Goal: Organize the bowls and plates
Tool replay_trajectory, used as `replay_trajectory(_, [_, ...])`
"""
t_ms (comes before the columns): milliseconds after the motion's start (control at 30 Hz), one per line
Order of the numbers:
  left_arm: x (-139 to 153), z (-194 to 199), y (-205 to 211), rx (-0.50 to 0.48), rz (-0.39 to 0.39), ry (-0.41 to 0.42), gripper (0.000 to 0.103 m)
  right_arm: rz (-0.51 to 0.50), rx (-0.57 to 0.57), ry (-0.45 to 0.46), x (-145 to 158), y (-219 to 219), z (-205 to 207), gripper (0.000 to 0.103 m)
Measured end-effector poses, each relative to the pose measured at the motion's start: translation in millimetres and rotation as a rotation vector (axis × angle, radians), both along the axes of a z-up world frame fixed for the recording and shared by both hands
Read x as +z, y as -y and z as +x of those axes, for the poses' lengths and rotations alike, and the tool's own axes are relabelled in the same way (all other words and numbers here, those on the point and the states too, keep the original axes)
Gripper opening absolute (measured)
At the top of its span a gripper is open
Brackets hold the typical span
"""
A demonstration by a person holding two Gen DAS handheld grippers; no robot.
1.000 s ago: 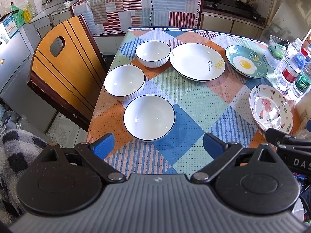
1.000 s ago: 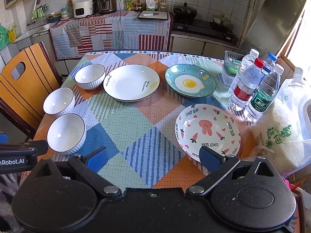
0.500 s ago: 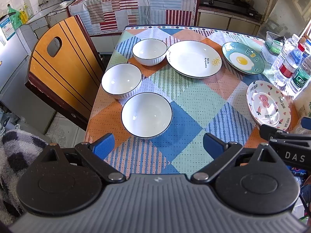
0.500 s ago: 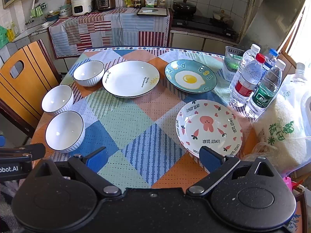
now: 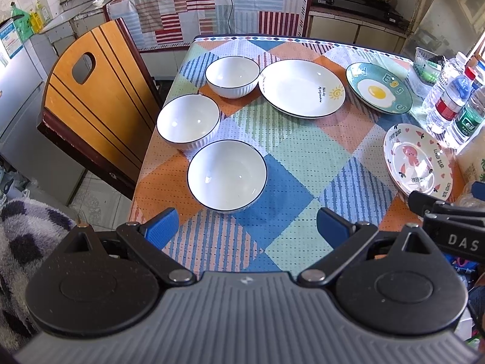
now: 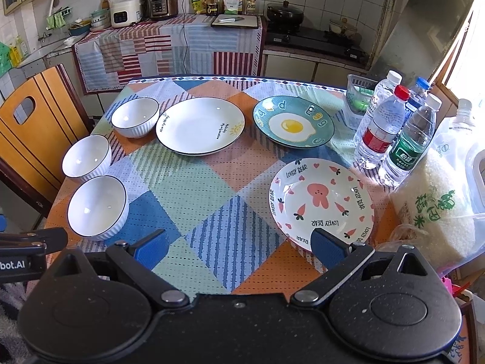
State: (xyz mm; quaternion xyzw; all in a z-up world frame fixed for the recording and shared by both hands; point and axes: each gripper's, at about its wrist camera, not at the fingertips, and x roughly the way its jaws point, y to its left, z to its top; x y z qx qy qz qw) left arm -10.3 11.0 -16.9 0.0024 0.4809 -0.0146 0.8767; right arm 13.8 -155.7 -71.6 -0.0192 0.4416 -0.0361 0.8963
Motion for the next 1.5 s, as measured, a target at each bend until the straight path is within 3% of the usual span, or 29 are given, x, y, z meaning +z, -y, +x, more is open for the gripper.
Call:
replay_trajectory(667, [-9, 10, 0, 0.000, -0.002, -0.039, 0.099, -0.003, -0.015, -0.015, -5, 6, 8, 0.101])
replay_trajectory(833, [-6, 25, 0, -0.017, 0.004, -0.019, 0.099, 0.022, 0.033, 0.037, -1, 7, 12, 0.101])
replay_trajectory(1033, [-7, 64, -8, -0.007, -0.031, -0.006, 0.096, 0.045, 0.131, 0.261, 4, 13, 26, 0.101])
replay_trajectory(1167, [-16, 101, -14, -0.013, -0.084, 0.006, 0.096, 0.143, 0.210, 0.353, -2, 21, 56, 0.101])
replay_trajectory(1333, [-34, 148, -6, -0.069, -0.090, 0.084, 0.096, 0.303, 0.229, 0.346, -31, 27, 111, 0.101])
replay_trajectory(1500, [-61, 199, 11, -0.080, -0.074, 0.073, 0.096, 0.381, 0.190, 0.297, -72, 26, 160, 0.095])
